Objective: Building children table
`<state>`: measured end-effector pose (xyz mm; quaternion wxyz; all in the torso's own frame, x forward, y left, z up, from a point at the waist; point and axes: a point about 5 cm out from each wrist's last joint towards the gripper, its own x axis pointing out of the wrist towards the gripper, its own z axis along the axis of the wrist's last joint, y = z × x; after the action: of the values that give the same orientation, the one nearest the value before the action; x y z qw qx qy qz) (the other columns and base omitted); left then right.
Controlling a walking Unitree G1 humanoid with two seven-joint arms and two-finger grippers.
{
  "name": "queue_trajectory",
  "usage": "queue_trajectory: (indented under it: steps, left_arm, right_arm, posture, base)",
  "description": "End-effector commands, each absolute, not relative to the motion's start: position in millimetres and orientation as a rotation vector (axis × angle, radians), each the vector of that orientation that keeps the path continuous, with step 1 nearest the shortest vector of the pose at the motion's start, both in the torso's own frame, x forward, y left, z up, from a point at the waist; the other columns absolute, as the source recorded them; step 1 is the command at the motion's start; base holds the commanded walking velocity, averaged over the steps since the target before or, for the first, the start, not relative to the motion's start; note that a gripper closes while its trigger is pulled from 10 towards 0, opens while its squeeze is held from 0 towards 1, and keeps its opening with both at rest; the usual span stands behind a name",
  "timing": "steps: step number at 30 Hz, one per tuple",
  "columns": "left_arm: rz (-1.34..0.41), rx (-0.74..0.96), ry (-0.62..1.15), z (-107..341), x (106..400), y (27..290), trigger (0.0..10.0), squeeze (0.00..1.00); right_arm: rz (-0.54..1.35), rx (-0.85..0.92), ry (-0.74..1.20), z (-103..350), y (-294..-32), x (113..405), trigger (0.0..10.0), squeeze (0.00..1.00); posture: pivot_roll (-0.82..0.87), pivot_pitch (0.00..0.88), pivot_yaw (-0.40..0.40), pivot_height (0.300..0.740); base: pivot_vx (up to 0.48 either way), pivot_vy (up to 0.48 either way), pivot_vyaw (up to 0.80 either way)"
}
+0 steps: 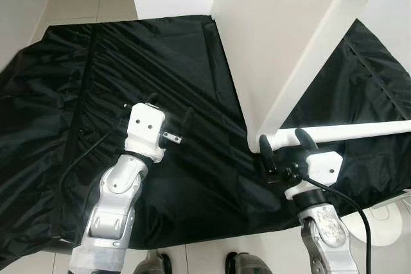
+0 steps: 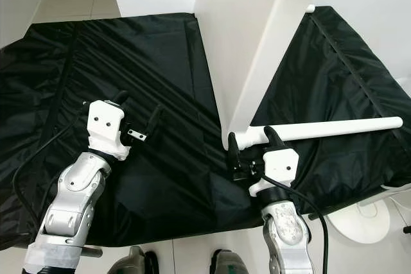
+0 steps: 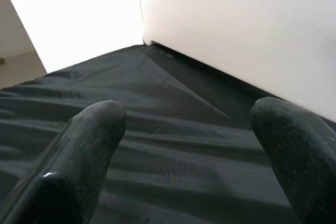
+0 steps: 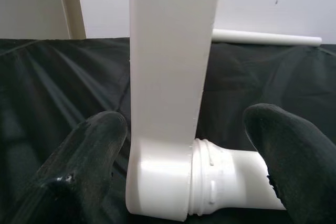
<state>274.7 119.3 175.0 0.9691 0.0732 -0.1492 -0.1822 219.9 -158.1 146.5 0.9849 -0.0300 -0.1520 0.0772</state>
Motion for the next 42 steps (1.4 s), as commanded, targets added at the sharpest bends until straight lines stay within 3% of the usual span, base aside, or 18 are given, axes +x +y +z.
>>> queue_trajectory:
  steps: [1,14,24,42]
  left_arm:
    - [-0.388,0.155,-0.287,172.2,272.1,119.7,10.0,0.00]
    - [-0.388,0.145,-0.299,175.1,267.0,112.7,10.0,0.00]
    - [-0.375,0.143,-0.300,176.2,264.4,110.9,10.0,0.00]
    - [-0.375,0.131,-0.294,175.8,263.7,108.2,10.0,0.00]
  right_arm:
    - [0.144,-0.068,-0.291,142.6,-160.0,219.2,10.0,0.00]
    - [0.150,-0.031,-0.293,140.4,-152.6,256.8,10.0,0.00]
    - [0.163,0.025,-0.296,140.6,-128.1,289.0,10.0,0.00]
    - [0.166,0.019,-0.303,132.2,-126.3,270.5,10.0,0.00]
  posture:
    - [-0.06,0.123,0.026,0.740]
    - [-0.03,0.103,0.007,0.740]
    - [0.00,0.103,-0.006,0.740]
    - [-0.02,0.111,-0.009,0.740]
  base:
    - [0.000,0.000,0.00]
    - [0.000,0.000,0.00]
    - [0.000,0.000,0.00]
    - [0.000,0.000,0.00]
